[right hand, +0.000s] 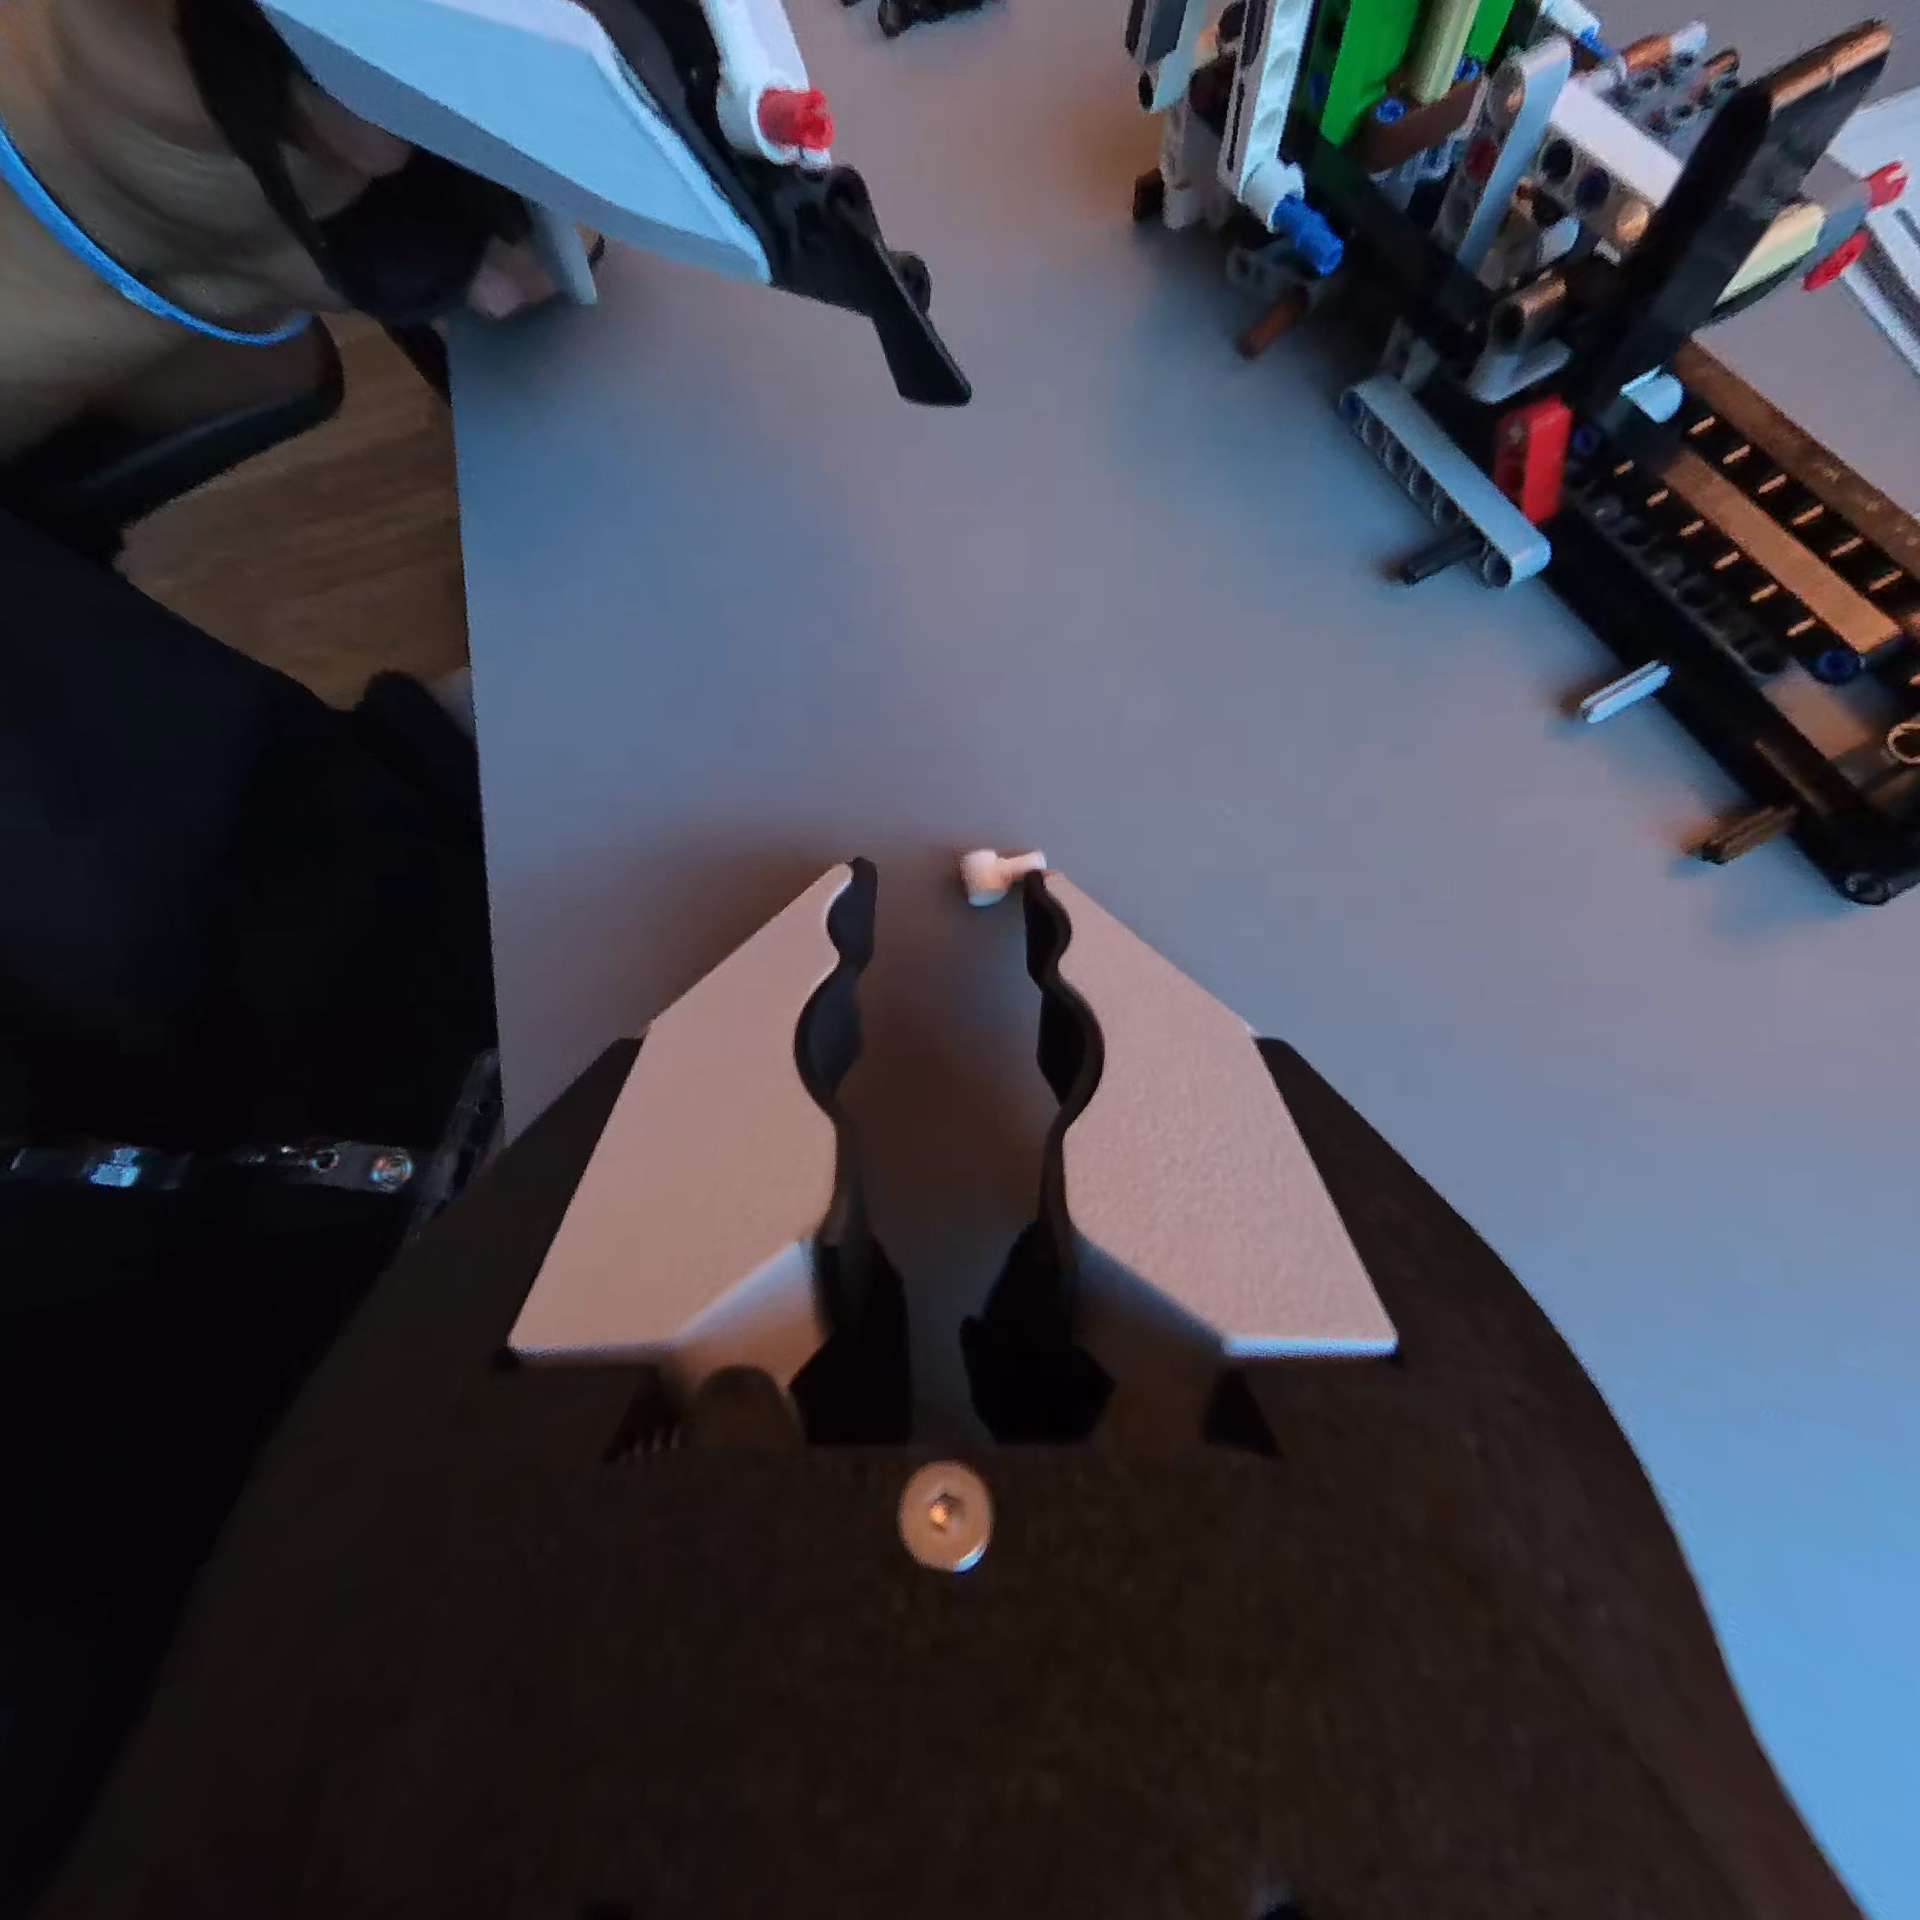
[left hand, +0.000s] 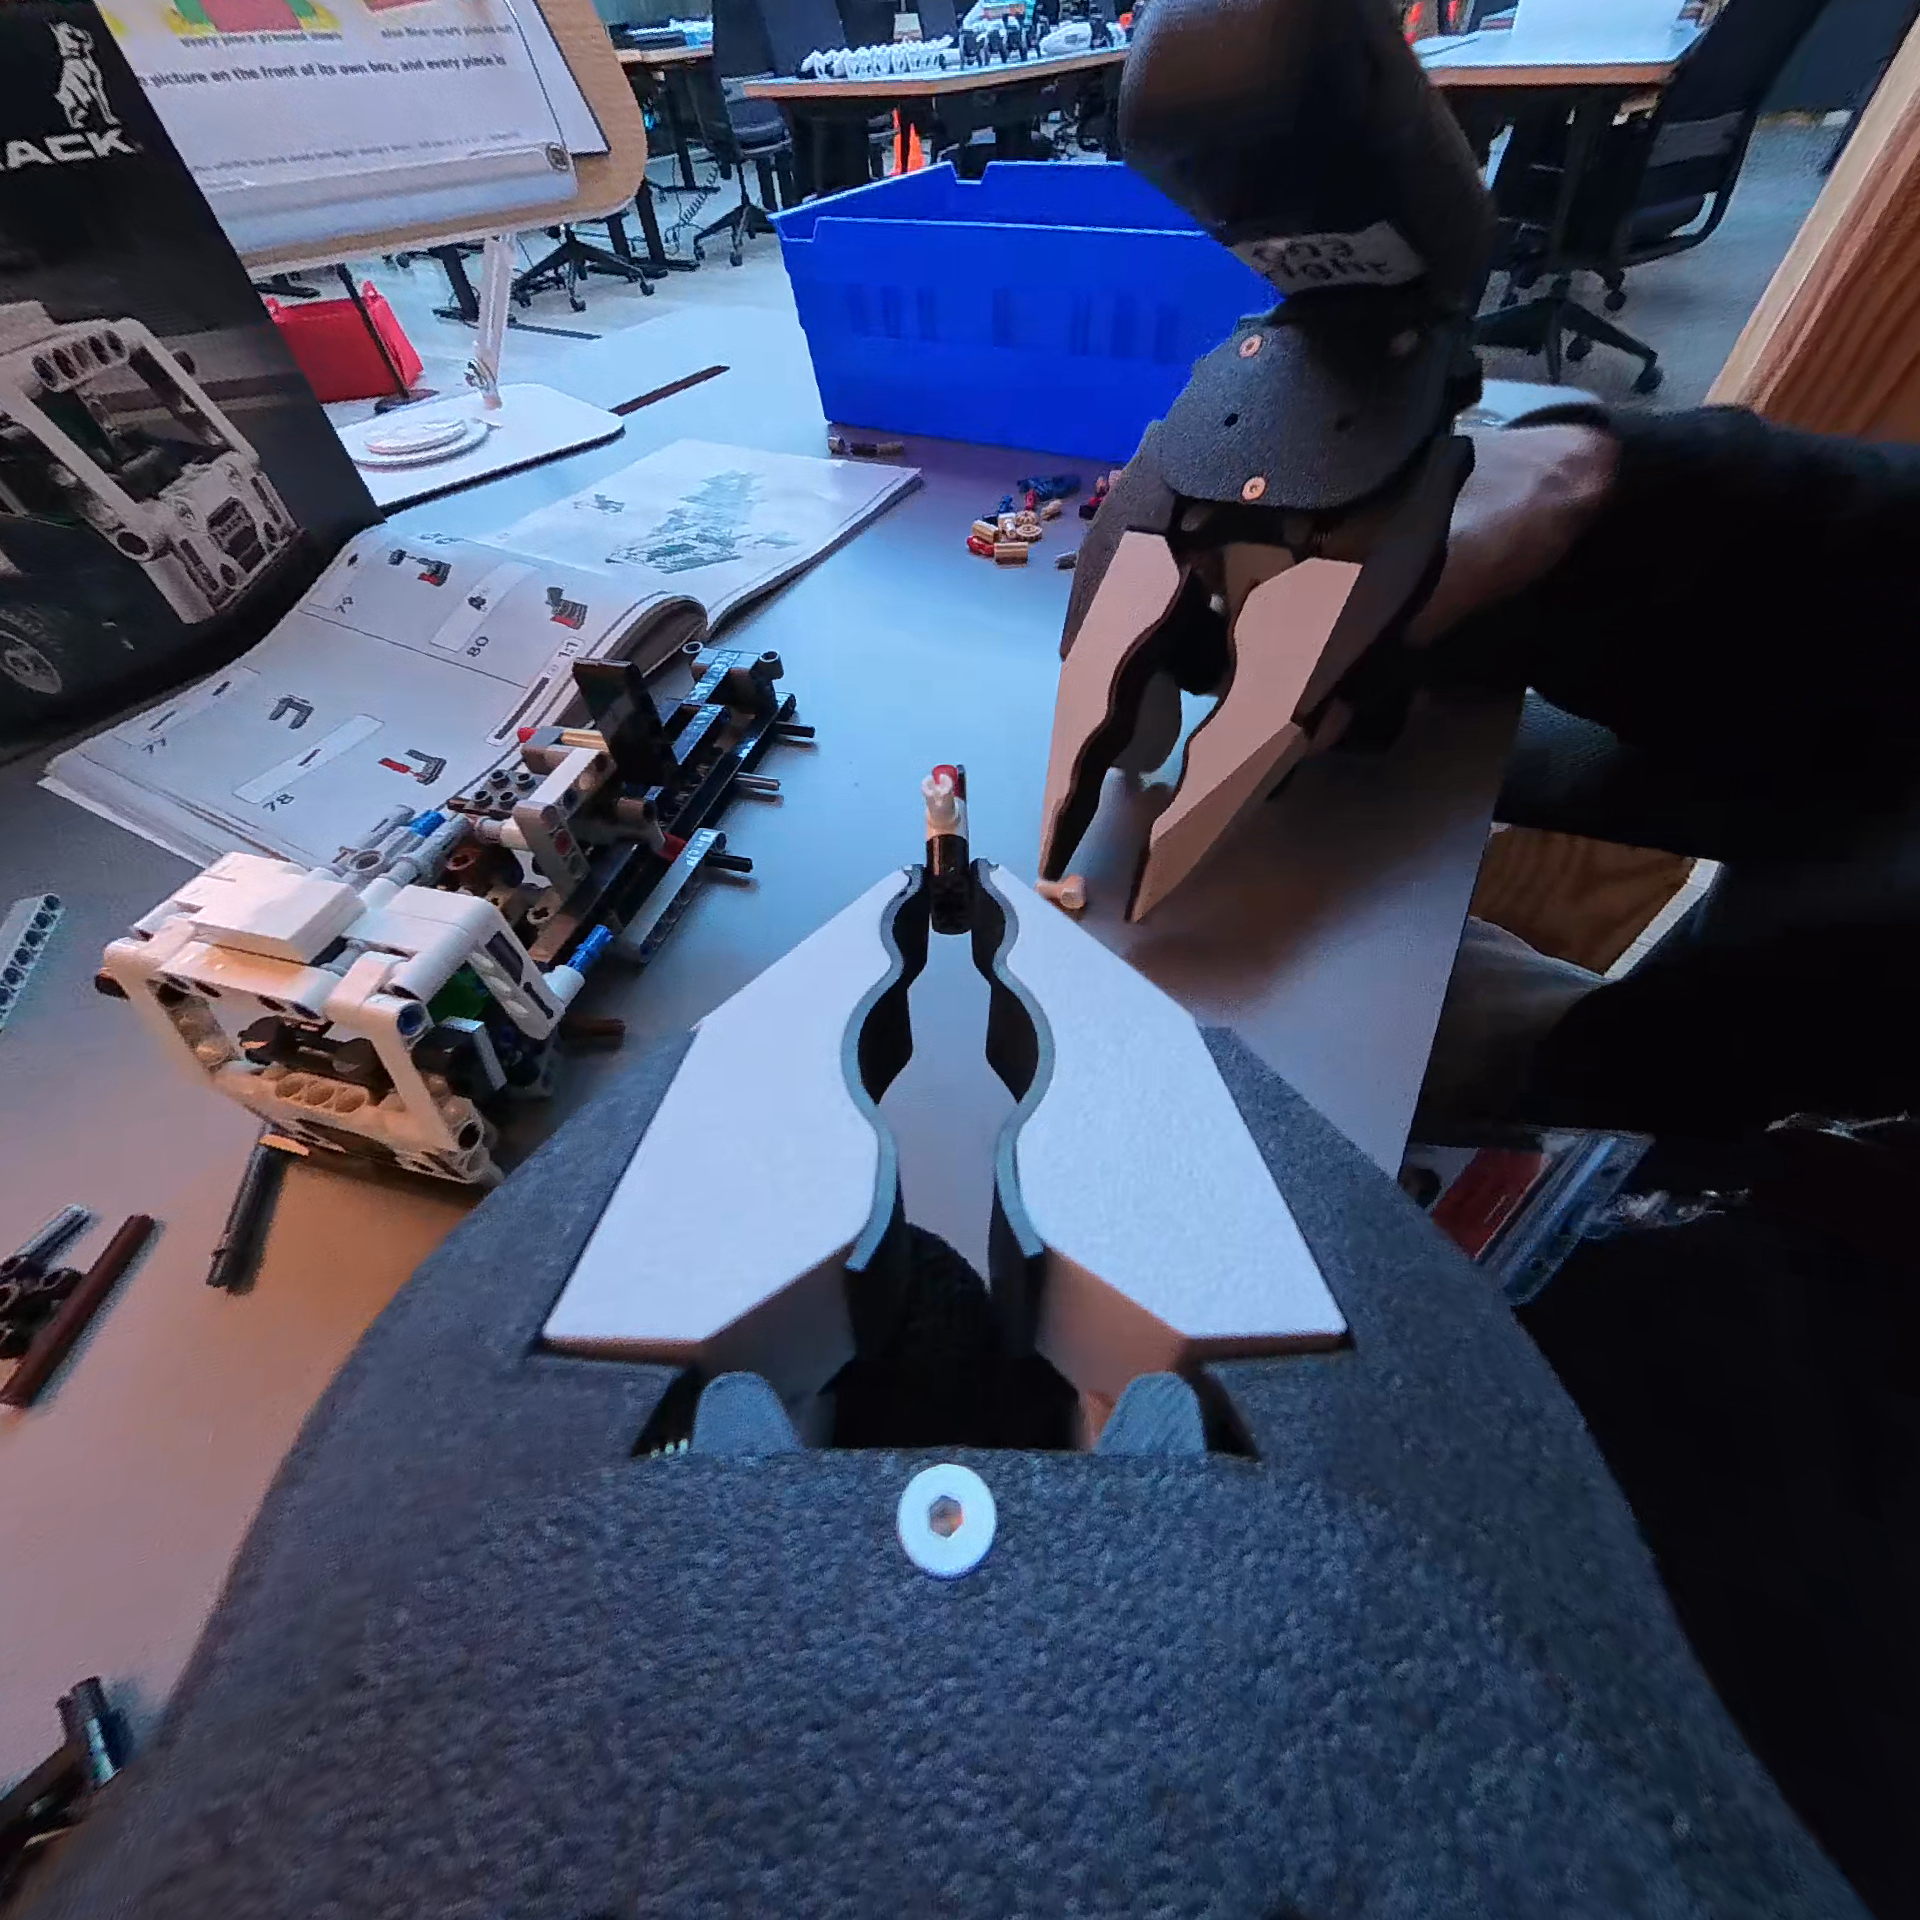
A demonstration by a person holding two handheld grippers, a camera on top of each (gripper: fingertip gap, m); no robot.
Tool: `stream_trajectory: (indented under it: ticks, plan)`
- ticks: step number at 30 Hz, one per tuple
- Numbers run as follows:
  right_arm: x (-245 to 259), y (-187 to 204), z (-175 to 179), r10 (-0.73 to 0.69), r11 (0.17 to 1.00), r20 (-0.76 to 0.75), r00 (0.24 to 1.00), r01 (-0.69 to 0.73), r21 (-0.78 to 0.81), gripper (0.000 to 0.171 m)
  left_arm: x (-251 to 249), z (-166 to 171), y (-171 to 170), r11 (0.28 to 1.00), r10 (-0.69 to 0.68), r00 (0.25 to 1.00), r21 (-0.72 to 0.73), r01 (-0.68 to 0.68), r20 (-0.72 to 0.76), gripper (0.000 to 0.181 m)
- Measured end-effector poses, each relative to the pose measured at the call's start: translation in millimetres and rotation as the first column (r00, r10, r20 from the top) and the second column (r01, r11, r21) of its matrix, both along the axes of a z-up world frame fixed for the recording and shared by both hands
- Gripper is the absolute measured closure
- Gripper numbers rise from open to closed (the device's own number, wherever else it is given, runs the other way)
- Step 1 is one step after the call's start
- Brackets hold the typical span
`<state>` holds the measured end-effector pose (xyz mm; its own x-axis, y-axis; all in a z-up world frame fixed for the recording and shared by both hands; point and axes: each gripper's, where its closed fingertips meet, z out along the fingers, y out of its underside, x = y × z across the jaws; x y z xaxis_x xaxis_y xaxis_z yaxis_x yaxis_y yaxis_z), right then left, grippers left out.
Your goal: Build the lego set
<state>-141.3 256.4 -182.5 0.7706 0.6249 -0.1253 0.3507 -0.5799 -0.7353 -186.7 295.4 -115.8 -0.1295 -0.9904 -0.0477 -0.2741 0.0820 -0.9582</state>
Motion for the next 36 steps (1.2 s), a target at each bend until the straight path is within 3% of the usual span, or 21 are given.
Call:
stream_trajectory:
  ticks: [14, 26, 30, 36]
  plan:
    - [1, 11, 1, -0.079, 0.994, 0.033, 0.996, 0.076, 0.078, 0.153, 0, -2, 3, 0.999, 0.007, 1.000, -0.033, -0.007, -0.018, 0.174]
    - [2, 9, 16, -0.075, 0.994, -0.116, 0.990, 0.084, 0.073, 0.149, -3, 24, 7, 1.000, -0.009, 0.984, 0.013, 0.007, 0.178, 0.175]
    - [7, 15, 25, -0.089, 0.987, -0.150, 0.985, 0.107, 0.117, 0.152, -1, 24, 9, 1.000, 0.005, 0.985, 0.021, -0.008, 0.174, 0.175]
    - [6, 20, 14, -0.077, 0.994, -0.112, 0.991, 0.084, 0.063, 0.153, -2, 25, 12, 0.999, 0.030, 0.982, 0.024, -0.035, 0.186, 0.175]
